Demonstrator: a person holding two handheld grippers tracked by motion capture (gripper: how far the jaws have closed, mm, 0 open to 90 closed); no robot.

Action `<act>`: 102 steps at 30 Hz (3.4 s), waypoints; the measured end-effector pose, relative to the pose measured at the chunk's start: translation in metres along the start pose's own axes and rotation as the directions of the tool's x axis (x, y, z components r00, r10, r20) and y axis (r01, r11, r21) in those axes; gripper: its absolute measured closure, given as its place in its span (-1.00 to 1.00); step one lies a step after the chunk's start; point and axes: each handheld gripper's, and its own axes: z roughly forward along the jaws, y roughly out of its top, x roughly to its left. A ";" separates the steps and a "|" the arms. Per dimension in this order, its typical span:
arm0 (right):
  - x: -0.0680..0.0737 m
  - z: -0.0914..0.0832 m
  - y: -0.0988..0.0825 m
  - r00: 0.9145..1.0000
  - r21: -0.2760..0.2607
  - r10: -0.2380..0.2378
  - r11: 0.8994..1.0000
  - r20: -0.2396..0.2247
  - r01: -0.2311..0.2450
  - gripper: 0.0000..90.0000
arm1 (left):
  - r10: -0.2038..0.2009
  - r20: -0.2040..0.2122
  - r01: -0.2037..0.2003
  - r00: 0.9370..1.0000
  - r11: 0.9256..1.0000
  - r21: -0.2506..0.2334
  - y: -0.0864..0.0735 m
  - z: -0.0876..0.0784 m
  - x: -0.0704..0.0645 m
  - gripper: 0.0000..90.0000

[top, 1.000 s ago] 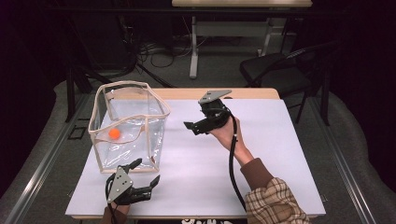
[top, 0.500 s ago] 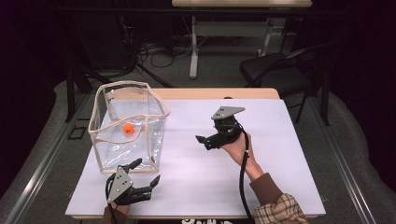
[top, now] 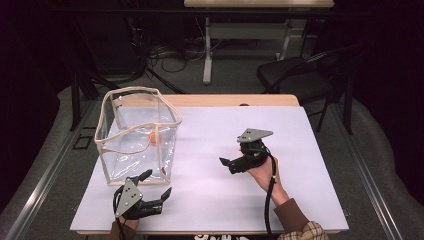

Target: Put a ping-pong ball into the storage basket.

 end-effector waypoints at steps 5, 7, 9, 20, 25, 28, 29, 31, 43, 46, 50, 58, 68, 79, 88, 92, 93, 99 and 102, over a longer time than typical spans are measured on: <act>0.002 -0.002 -0.009 1.000 0.013 -0.008 1.000 0.008 0.008 -0.99 | -0.001 -0.003 0.001 1.000 1.000 -0.004 0.000 0.000 0.000 -0.65; 0.003 -0.002 -0.010 1.000 0.012 -0.007 1.000 0.009 0.007 -0.99 | 0.000 -0.002 0.000 1.000 1.000 -0.004 0.000 0.000 0.000 -0.65; 0.006 -0.002 -0.014 1.000 0.018 -0.012 1.000 0.010 0.012 -1.00 | 0.000 0.000 0.000 1.000 1.000 -0.003 0.000 0.000 0.000 -0.65; 0.010 -0.006 -0.028 1.000 0.014 -0.002 1.000 0.013 0.001 -1.00 | -0.001 0.002 0.001 1.000 1.000 -0.001 0.000 0.000 0.000 -0.65; 0.010 -0.009 -0.033 1.000 0.013 0.003 1.000 0.016 -0.004 -1.00 | -0.002 0.003 0.002 1.000 1.000 -0.002 0.000 0.000 0.000 -0.65; 0.007 -0.012 -0.037 1.000 0.015 0.004 1.000 0.023 -0.004 -1.00 | -0.001 0.003 0.001 1.000 1.000 0.000 0.000 0.000 0.000 -0.65; 0.007 -0.012 -0.037 1.000 0.015 0.004 1.000 0.023 -0.004 -1.00 | -0.001 0.003 0.001 1.000 1.000 0.000 0.000 0.000 0.000 -0.65; 0.005 -0.013 -0.039 1.000 0.012 0.009 1.000 0.030 -0.009 -1.00 | -0.002 0.003 0.002 1.000 1.000 -0.001 0.000 0.000 0.000 -0.65; -0.009 -0.017 -0.045 0.997 0.021 0.021 1.000 0.072 -0.022 -1.00 | 0.004 0.006 -0.004 1.000 1.000 -0.001 0.000 0.001 -0.001 -0.65; -0.016 -0.020 -0.047 0.995 0.017 0.036 0.999 0.090 -0.038 -1.00 | 0.004 0.000 -0.004 1.000 1.000 -0.004 0.001 0.000 -0.001 -0.65; -0.023 -0.019 -0.050 0.994 0.022 0.044 0.999 0.102 -0.047 -1.00 | 0.006 0.003 -0.006 1.000 1.000 0.000 0.000 0.001 -0.001 -0.65; -0.033 -0.017 -0.055 0.990 0.041 0.063 0.997 0.126 -0.068 -1.00 | 0.010 0.005 -0.010 1.000 1.000 -0.002 0.001 0.000 -0.001 -0.65; -0.045 -0.011 -0.058 0.985 0.063 0.082 0.994 0.150 -0.092 -1.00 | 0.011 0.005 -0.011 1.000 1.000 -0.003 0.001 0.001 -0.002 -0.65; -0.060 0.001 -0.058 0.981 0.081 0.110 0.989 0.159 -0.124 -1.00 | 0.009 0.006 -0.009 1.000 1.000 -0.001 0.001 0.001 -0.001 -0.65; -0.065 0.016 -0.057 0.982 0.121 0.116 0.983 0.151 -0.134 -1.00 | 0.009 0.008 -0.009 1.000 1.000 0.003 0.000 0.002 -0.002 -0.65; -0.069 0.022 -0.055 0.981 0.137 0.119 0.981 0.153 -0.140 -1.00 | 0.009 0.005 -0.009 1.000 1.000 -0.002 0.000 0.001 -0.001 -0.65; -0.069 0.023 -0.055 0.981 0.137 0.122 0.980 0.152 -0.143 -1.00 | 0.011 0.008 -0.011 1.000 1.000 -0.001 0.000 0.002 -0.001 -0.65; -0.074 0.026 -0.054 0.980 0.140 0.133 0.978 0.149 -0.154 -1.00 | 0.009 0.006 -0.009 1.000 1.000 -0.002 0.000 0.002 -0.001 -0.65; -0.075 0.027 -0.053 0.979 0.137 0.136 0.978 0.150 -0.157 -1.00 | 0.011 0.008 -0.011 1.000 1.000 -0.001 0.001 0.001 -0.002 -0.65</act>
